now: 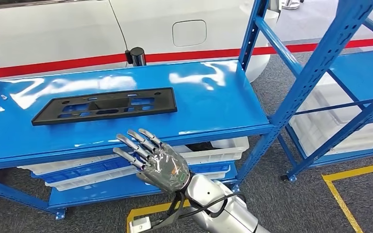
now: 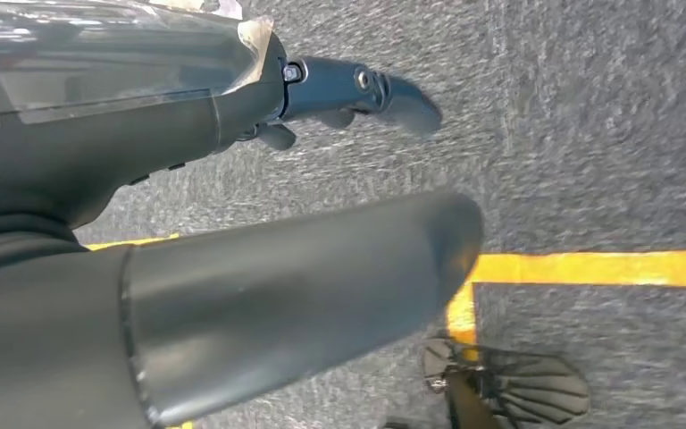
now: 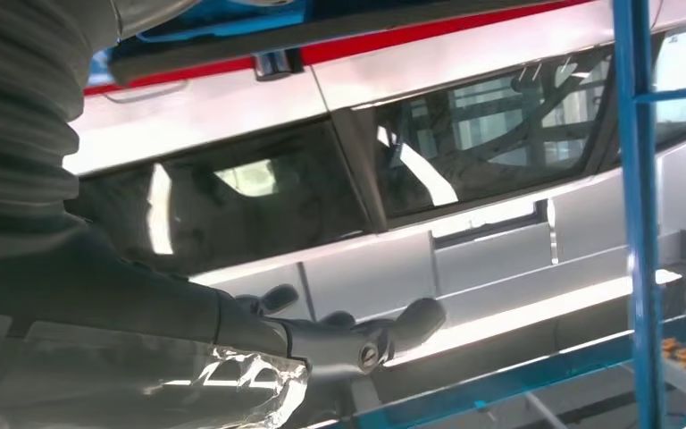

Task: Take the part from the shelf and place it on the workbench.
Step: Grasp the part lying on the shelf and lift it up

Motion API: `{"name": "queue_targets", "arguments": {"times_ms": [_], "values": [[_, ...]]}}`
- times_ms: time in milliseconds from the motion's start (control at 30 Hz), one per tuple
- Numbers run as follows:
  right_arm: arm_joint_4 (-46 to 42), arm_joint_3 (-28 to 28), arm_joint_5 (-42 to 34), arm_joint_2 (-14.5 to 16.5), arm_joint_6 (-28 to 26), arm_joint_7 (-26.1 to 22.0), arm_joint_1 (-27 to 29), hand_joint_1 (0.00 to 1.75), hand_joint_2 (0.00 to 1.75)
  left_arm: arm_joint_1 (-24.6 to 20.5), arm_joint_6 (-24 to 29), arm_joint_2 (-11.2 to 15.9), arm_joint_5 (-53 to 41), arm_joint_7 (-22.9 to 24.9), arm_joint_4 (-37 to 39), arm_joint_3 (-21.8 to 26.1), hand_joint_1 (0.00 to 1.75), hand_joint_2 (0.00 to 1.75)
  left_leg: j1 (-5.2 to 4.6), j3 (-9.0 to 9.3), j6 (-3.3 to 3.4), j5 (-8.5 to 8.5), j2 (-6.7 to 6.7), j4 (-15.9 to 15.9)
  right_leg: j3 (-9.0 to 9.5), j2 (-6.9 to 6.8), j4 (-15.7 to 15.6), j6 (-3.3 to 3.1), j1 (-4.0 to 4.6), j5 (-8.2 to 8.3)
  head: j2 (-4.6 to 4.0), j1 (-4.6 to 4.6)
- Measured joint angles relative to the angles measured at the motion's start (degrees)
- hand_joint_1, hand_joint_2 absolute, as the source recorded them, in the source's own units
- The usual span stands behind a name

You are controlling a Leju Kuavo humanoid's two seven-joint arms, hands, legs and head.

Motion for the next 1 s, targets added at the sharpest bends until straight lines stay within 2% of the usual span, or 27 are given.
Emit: {"name": "queue_targets", "arguments": {"times_ms": [67, 133, 167, 200, 233, 267, 300, 333, 367, 433, 500, 533, 600, 667, 700, 733, 767, 800, 833, 867, 900, 933, 1000], "values": [[0.1, 0.1, 0.0, 0.0, 0.0, -0.1, -0.2, 0.0, 1.75, -0.1, 0.0, 0.0, 0.0, 0.0, 0.0, 0.0, 0.0, 0.0, 0.04, 1.03, 0.6, -0.31, 0.06, -0.1, -3.56, -0.12, 6.1, -0.01, -0.07, -2.05, 0.0, 0.1], [0.3, 0.2, 0.0, 0.0, 0.0, -0.1, -0.2, 0.0, 1.75, -0.1, 0.0, 0.0, 0.0, 0.0, 0.0, 0.0, 0.0, 0.0, 0.02, 1.47, 0.74, -0.98, -0.07, -0.1, -8.77, -0.14, 12.1, -0.08, -0.15, -4.49, 0.01, 0.13], [0.4, 0.3, 0.0, 0.0, 0.0, -0.1, -0.2, 0.0, 1.75, 0.0, 0.0, 0.0, 0.0, 0.0, 0.0, 0.0, 0.0, 0.0, 0.02, 1.8, 0.7, -1.41, -0.17, 0.0, -10.47, -0.16, 12.9, 0.06, -0.19, -4.96, 0.01, 0.13], [0.5, 0.3, -0.1, -0.1, 0.0, -0.1, -0.2, 0.0, 1.75, 0.0, 0.0, 0.0, 0.0, 0.0, 0.0, 0.0, 0.0, 0.0, 0.02, 2.27, 0.61, -1.87, -0.28, 0.0, -11.21, -0.18, 11.9, 0.38, -0.24, -4.4, 0.01, 0.14], [0.5, 0.4, -0.1, -0.1, 0.0, -0.1, -0.2, 0.0, 1.75, 0.0, 0.0, 0.0, 0.0, 0.0, 0.0, 0.0, 0.0, 0.0, 0.02, 2.87, 0.49, -2.35, -0.39, 0.0, -11.01, -0.22, 9.0, 0.83, -0.27, -2.59, 0.01, 0.14], [0.5, 0.4, -0.1, -0.1, 0.0, -0.1, -0.2, 0.0, 1.75, 0.0, 0.0, 0.0, 0.0, 0.0, 0.0, 0.0, 0.0, 0.0, 0.02, 3.39, 0.33, -2.86, -0.46, -0.1, -10.35, -0.31, 5.3, 1.2, -0.24, 0.17, 0.01, 0.15], [0.6, 0.5, -0.2, -0.1, 0.0, -0.2, -0.2, 0.0, 1.75, 0.0, 0.0, 0.0, 0.0, 0.0, 0.0, 0.0, 0.0, 0.0, -0.02, 4.0, 0.1, -3.38, -0.53, 0.0, -9.73, -0.47, 2.2, 1.21, -0.16, 2.61, 0.01, 0.13], [0.7, 0.6, -0.4, -0.2, 0.0, -0.2, -0.2, 0.0, 1.75, 0.0, 0.0, -0.1, -0.1, 0.0, 0.0, 0.0, 0.0, 0.0, -0.07, 4.42, -0.23, -3.87, -0.59, 0.0, -9.15, -0.65, 0.1, 0.8, 0.02, 4.31, 0.01, 0.14], [0.8, 0.6, -0.5, -0.2, 0.0, -0.3, -0.3, 0.0, 1.75, 0.0, 0.0, -0.1, -0.1, 0.0, 0.1, 0.0, 0.0, 0.0, -0.11, 4.83, -0.6, -4.16, -0.62, 0.0, -8.75, -0.78, -1.0, 0.11, 0.19, 5.37, 0.01, 0.16], [1.0, 0.7, -0.8, -0.1, -0.1, -0.4, -0.5, 0.0, 1.75, -0.1, 0.0, -0.2, -0.3, 0.0, 0.1, 0.0, 0.0, 0.0, -0.14, 5.44, -1.3, -4.31, -0.63, 0.4, -7.83, -0.73, -1.5, -1.21, 0.22, 5.61, 0.01, 0.24], [1.0, 0.7, -0.9, 0.2, -0.1, -0.3, -0.8, 0.0, 1.75, -0.3, 0.0, -0.3, -0.4, -0.1, 0.1, 0.0, 0.0, 0.0, -0.06, 4.95, -1.81, -4.63, -0.46, 2.4, -6.4, -0.59, -2.0, -2.03, -0.25, 5.66, 0.01, 0.16], [1.0, 0.7, -0.9, 0.4, -0.1, -0.3, -0.9, 0.0, 1.75, -0.5, 0.0, -0.4, -0.4, -0.1, 0.1, 0.0, 0.0, 0.0, 0.03, 3.78, -2.08, -5.21, -0.35, 4.5, -5.65, -0.56, -2.1, -2.38, -0.47, 5.47, 0.01, 0.08], [1.1, 0.7, -0.9, 0.6, -0.1, -0.4, -1.0, 0.0, 1.75, -0.6, 0.0, -0.5, -0.5, -0.1, 0.1, 0.0, 0.0, 0.0, 0.26, -0.68, -2.68, -7.44, -0.18, 10.8, -5.01, -0.54, -2.2, -2.9, -0.57, 4.9, 0.01, -0.08], [1.3, 0.9, -1.5, 0.7, -0.1, -0.7, -0.8, 0.0, 1.75, -0.6, 0.0, -0.5, -0.6, -0.1, 0.1, 0.0, 0.0, 0.0, 0.55, -5.04, -3.25, -9.04, -0.13, 15.1, -4.51, -0.37, -2.2, -2.95, -0.61, 4.3, 0.01, -0.09], [1.4, 1.0, -2.0, 0.8, -0.1, -1.1, -0.7, 0.0, 1.75, -0.6, 0.2, -0.5, -0.7, -0.1, 0.1, 0.0, 0.0, 0.0, 0.71, -5.98, -3.48, -8.25, -0.07, 14.6, -4.09, -0.25, -2.2, -2.81, -0.67, 3.96, 0.01, -0.09], [1.5, 1.2, -2.5, 1.0, -0.1, -1.5, -0.7, 0.0, 1.75, -0.6, 0.6, -0.5, -0.9, -0.2, 0.1, 0.0, 0.0, 0.0, 0.88, -5.95, -3.64, -6.21, 0.01, 12.4, -3.55, -0.15, -2.2, -2.62, -0.76, 3.53, 0.01, -0.09], [1.6, 1.4, -3.0, 1.2, 0.0, -2.0, -0.7, 0.0, 1.75, -0.6, 1.0, -0.5, -1.0, -0.2, 0.1, 0.0, 0.0, 0.0, 1.05, -5.15, -3.75, -3.2, 0.1, 8.8, -2.93, -0.09, -2.2, -2.35, -0.86, 3.04, 0.01, -0.09], [1.6, 1.6, -3.3, 1.5, 0.1, -2.3, -0.7, 0.0, 1.75, -0.6, 1.4, -0.5, -1.1, -0.3, 0.1, 0.0, 0.0, 0.0, 1.11, -4.23, -3.78, -0.88, 0.18, 5.3, -2.28, -0.04, -2.1, -2.02, -0.85, 2.52, 0.01, -0.07], [1.7, 1.9, -3.5, 1.9, 0.3, -2.6, -0.8, 0.0, 1.75, -0.7, 1.7, -0.5, -1.3, -0.3, 0.1, 0.0, 0.0, 0.0, 1.05, -3.42, -3.58, 0.32, 0.25, 2.8, -1.96, -0.03, -2.1, -1.68, -0.78, 2.08, 0.01, -0.09], [1.8, 2.3, -3.7, 2.2, 0.6, -2.7, -0.9, 0.0, 1.75, -0.8, 1.9, -0.5, -1.5, -0.3, 0.2, 0.0, 0.0, 0.0, 0.91, -2.89, -3.24, 1.09, 0.27, 1.3, -1.96, -0.02, -2.1, -1.28, -0.66, 1.71, 0.01, -0.09], [1.8, 2.7, -3.8, 2.7, 0.8, -2.8, -1.1, 0.0, 1.75, -0.9, 1.9, -0.6, -1.7, -0.2, 0.2, 0.0, 0.0, 0.0, 0.7, -2.73, -2.84, 0.9, 0.29, 1.1, -2.04, -0.01, -2.1, -0.9, -0.55, 1.44, 0.01, -0.11], [1.9, 3.0, -3.9, 3.0, 1.0, -2.9, -1.2, 0.0, 1.75, -1.0, 2.0, -0.6, -1.9, -0.2, 0.2, 0.0, 0.0, 0.0, 0.6, -2.55, -2.52, 1.17, 0.3, 0.9, -2.21, -0.03, -2.2, -0.72, -0.48, 1.23, 0.01, -0.13], [2.0, 3.6, -3.9, 3.7, 1.2, -3.0, -1.3, 0.0, 1.75, -1.2, 2.0, -0.8, -2.1, -0.1, 0.2, 0.0, 0.0, 0.0, 0.57, -2.41, -2.36, 1.83, 0.2, 0.7, -1.79, -0.09, -2.5, -0.74, -0.47, 1.08, 0.01, -0.11]]}}
